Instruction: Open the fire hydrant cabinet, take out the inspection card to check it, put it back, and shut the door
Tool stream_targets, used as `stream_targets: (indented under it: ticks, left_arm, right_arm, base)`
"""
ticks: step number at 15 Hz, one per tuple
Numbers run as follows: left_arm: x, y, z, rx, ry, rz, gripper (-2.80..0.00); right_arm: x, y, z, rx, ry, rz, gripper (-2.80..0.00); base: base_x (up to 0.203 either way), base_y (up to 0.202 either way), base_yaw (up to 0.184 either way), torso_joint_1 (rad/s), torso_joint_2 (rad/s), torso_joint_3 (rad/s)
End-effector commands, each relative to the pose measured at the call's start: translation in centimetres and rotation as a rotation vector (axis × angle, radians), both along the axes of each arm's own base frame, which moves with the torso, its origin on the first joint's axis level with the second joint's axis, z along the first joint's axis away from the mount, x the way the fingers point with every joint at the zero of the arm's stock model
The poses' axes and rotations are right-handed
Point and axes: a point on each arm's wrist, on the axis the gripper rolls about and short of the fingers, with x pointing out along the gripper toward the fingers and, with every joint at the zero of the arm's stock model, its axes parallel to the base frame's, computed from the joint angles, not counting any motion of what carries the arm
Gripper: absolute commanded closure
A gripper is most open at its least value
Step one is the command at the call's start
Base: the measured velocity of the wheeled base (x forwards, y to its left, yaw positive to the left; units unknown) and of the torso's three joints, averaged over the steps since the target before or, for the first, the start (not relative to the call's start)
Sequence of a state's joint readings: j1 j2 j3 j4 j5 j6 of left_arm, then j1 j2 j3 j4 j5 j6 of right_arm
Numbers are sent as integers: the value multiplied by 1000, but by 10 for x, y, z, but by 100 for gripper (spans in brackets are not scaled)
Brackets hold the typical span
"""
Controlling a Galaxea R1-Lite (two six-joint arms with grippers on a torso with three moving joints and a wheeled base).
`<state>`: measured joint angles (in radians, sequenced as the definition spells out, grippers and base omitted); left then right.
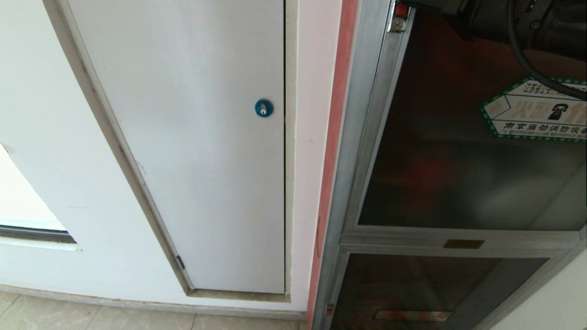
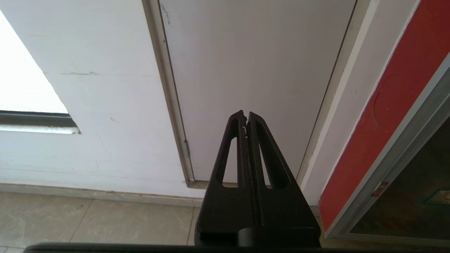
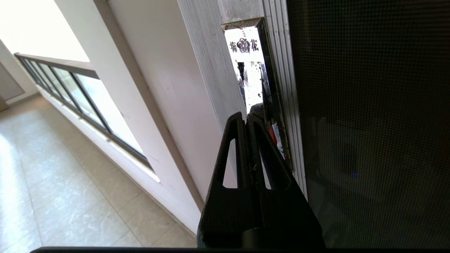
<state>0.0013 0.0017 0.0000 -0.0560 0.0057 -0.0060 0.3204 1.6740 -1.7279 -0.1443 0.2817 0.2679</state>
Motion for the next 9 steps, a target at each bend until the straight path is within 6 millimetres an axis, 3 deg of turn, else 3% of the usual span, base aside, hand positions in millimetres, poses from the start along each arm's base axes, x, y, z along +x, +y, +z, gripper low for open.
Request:
stream_targets:
  ticks: [1, 9]
  left_arm:
    - [2, 0, -5, 0, 19, 1, 0]
    - [2, 0, -5, 0, 21, 1, 0]
  right_arm:
    - [4, 0, -2, 0, 7, -3, 0]
    - [4, -5, -2, 1, 7, -19, 0]
  base:
    - [0, 0, 0, 0, 0, 0]
    - [0, 0, 0, 0, 0, 0]
